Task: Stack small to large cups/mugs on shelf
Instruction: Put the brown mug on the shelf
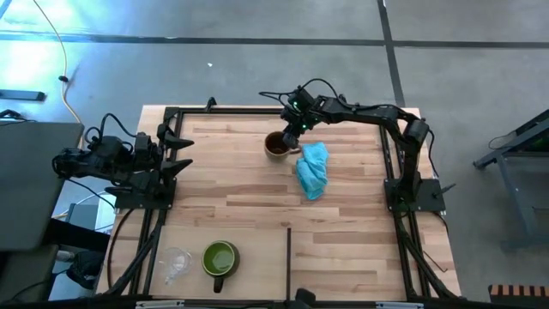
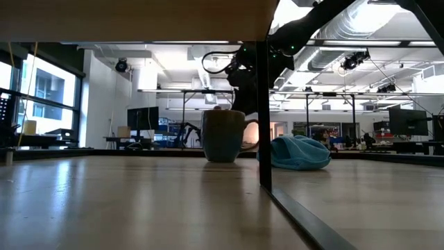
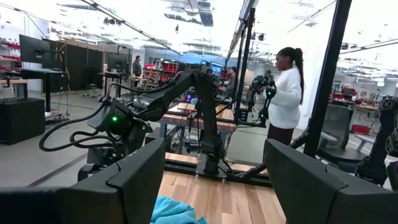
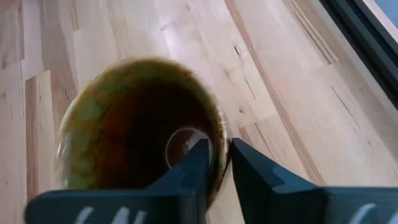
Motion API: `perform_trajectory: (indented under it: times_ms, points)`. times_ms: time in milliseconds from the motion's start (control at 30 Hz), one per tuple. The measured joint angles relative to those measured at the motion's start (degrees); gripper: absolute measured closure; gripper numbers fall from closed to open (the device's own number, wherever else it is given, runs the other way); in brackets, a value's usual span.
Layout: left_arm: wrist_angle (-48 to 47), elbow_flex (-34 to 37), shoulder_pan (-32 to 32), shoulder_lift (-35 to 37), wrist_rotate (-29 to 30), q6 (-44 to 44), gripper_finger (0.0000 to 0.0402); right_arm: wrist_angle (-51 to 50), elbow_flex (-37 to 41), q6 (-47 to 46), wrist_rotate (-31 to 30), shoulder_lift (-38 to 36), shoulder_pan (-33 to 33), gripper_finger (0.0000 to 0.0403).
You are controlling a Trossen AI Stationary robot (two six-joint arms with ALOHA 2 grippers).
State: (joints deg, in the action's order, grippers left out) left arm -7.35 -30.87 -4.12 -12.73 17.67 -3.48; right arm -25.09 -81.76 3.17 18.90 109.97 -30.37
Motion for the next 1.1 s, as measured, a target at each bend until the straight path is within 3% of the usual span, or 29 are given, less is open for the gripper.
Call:
perform_trajectory:
  times_ms: [200, 1100]
  points:
    - [0.02, 0.0, 0.0, 0.0, -0.01, -0.03, 0.014, -2.37, 0.0, -1.24, 1.21, -0.25, 0.0, 0.0396]
    - [-0.07, 0.0, -0.02, 0.01, -0.07, -0.88, 0.014, -3.98, 0.15, -1.73, 0.59, -1.68, 4.82, 0.0402]
